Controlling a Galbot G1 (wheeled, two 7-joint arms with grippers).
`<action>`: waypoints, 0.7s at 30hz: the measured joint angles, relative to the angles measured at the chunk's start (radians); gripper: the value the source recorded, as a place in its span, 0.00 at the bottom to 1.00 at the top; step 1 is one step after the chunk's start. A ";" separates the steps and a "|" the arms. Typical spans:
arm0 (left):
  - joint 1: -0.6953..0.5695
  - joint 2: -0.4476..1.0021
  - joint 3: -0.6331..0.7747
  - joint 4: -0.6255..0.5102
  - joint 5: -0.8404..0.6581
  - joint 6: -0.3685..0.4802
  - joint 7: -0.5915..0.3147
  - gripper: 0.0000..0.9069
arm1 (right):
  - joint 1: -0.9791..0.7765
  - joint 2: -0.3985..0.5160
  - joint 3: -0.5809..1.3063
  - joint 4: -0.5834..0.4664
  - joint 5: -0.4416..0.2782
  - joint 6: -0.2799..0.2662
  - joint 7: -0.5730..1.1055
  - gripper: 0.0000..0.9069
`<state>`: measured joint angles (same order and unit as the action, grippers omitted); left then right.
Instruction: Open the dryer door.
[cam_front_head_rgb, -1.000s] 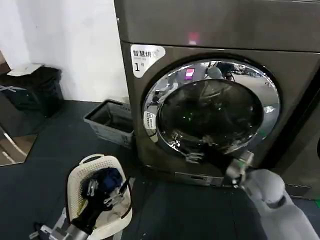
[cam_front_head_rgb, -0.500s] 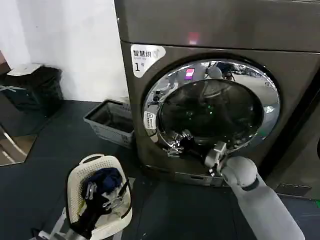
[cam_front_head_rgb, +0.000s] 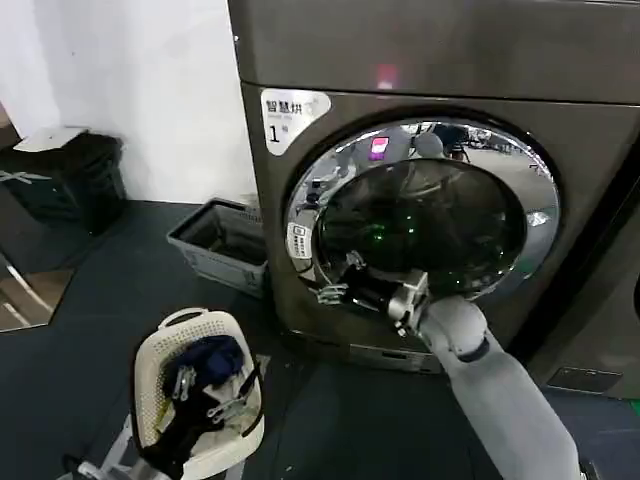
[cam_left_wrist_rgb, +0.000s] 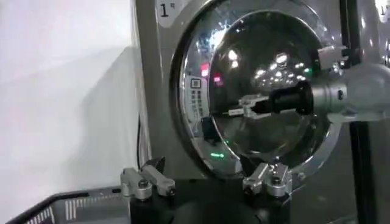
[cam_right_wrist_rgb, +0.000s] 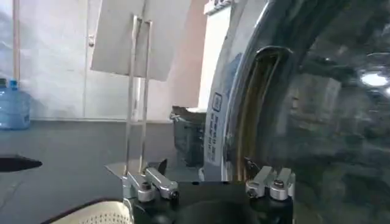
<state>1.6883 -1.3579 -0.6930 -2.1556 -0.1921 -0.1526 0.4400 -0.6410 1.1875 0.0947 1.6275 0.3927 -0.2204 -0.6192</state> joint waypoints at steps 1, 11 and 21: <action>0.000 0.003 -0.003 0.001 -0.001 0.000 0.000 1.00 | 0.000 0.001 0.002 -0.004 0.000 -0.002 -0.007 1.00; -0.031 0.042 -0.050 0.013 -0.043 0.027 -0.005 1.00 | -0.053 -0.035 0.035 0.024 -0.016 -0.035 -0.172 1.00; -0.138 0.177 -0.047 0.075 -0.117 0.080 -0.043 1.00 | -0.133 -0.090 0.074 0.117 -0.014 -0.059 -0.306 1.00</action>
<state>1.5500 -1.1809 -0.7400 -2.0805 -0.3095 -0.0728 0.3966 -0.7737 1.0973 0.1685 1.7444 0.3787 -0.2791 -0.9256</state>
